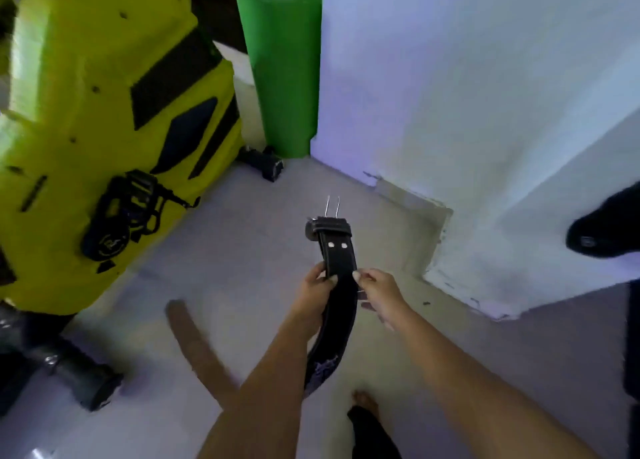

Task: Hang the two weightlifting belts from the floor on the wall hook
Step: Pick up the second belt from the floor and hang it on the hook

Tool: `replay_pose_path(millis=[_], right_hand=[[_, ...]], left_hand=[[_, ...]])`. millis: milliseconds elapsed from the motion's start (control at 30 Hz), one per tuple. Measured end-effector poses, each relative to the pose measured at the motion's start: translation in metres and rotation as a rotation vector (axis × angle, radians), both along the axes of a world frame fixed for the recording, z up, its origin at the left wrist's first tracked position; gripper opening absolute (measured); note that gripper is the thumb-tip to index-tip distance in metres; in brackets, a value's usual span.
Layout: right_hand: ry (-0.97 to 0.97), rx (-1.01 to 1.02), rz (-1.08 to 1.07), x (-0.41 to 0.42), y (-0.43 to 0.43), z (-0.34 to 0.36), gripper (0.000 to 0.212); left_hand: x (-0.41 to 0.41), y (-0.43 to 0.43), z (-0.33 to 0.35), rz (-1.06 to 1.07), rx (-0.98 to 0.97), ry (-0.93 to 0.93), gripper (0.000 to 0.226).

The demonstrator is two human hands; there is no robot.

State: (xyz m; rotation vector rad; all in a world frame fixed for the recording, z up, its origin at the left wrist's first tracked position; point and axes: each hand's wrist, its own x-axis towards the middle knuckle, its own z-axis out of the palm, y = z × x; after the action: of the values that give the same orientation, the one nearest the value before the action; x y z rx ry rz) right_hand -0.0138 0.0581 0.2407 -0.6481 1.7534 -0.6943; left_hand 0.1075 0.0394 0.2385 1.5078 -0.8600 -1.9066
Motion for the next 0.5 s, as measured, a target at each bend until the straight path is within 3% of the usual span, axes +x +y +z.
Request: replay_pose_path(millis=[267, 500], right_hand=[[-0.056, -0.324, -0.153, 0.002, 0.026, 0.243, 0.026], [-0.231, -0.572, -0.341, -0.012, 0.07, 0.386, 0.013]], left_hand=[[0.002, 0.022, 0.228, -0.023, -0.238, 0.196, 0.027], [-0.023, 0.04, 0.377, -0.1, -0.432, 0.453, 0.033]])
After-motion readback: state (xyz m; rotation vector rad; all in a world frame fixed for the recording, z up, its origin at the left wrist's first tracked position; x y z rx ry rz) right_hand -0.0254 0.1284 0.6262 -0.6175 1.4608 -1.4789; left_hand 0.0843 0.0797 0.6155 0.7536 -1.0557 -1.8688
